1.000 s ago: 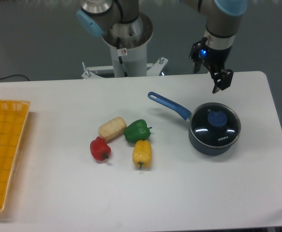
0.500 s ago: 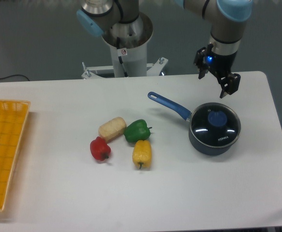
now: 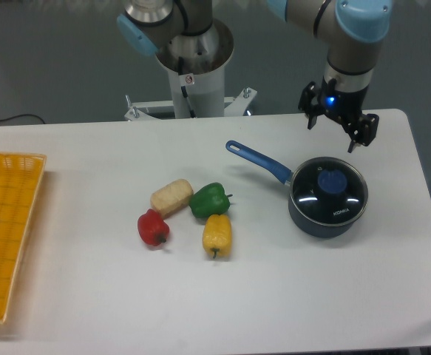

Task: Open the lid
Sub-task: 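Lower the open gripper around the blue lid knob, then close the gripper on the blue knob of the glass lid, then lift the glass lid off the pan and swing it toward the handle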

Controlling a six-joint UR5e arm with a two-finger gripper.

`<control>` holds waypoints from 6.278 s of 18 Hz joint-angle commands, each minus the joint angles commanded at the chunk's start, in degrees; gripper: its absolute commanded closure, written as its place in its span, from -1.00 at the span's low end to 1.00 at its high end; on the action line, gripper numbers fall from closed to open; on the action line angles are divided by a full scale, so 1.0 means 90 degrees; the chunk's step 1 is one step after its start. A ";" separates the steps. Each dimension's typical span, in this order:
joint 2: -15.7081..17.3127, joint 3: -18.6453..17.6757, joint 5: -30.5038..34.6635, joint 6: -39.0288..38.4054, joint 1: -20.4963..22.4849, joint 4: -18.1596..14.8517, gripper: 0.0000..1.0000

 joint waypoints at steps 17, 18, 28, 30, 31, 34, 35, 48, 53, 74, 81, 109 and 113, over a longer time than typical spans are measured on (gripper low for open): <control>-0.0518 0.0107 -0.0352 -0.4018 -0.0195 0.1065 -1.00; -0.0518 0.0107 -0.0352 -0.3940 -0.0195 0.1026 -1.00; -0.1054 0.0185 0.0185 -0.3021 -0.0352 0.0918 -1.00; -0.1103 0.0185 0.0195 -0.2720 -0.0332 0.0889 -1.00; -0.1133 0.0185 0.0195 -0.2593 -0.0322 0.0889 -1.00; -0.1191 0.0195 0.0205 -0.2572 -0.0303 0.0879 -1.00; -0.1211 0.0195 0.0244 -0.2572 -0.0303 0.0879 -1.00; -0.1416 0.0224 0.0430 -0.2523 -0.0293 0.0889 -1.00; -0.1436 0.0176 0.0449 -0.2513 -0.0283 0.0840 -1.00; -0.1416 0.0185 0.0420 -0.2279 -0.0244 0.0713 -0.54; -0.1406 0.0185 0.0420 -0.2269 -0.0244 0.0703 -0.36; -0.1104 0.0947 0.0537 -0.1050 -0.0576 -0.0449 -0.34; -0.1094 0.1035 0.0566 -0.0824 -0.0742 -0.0547 -0.34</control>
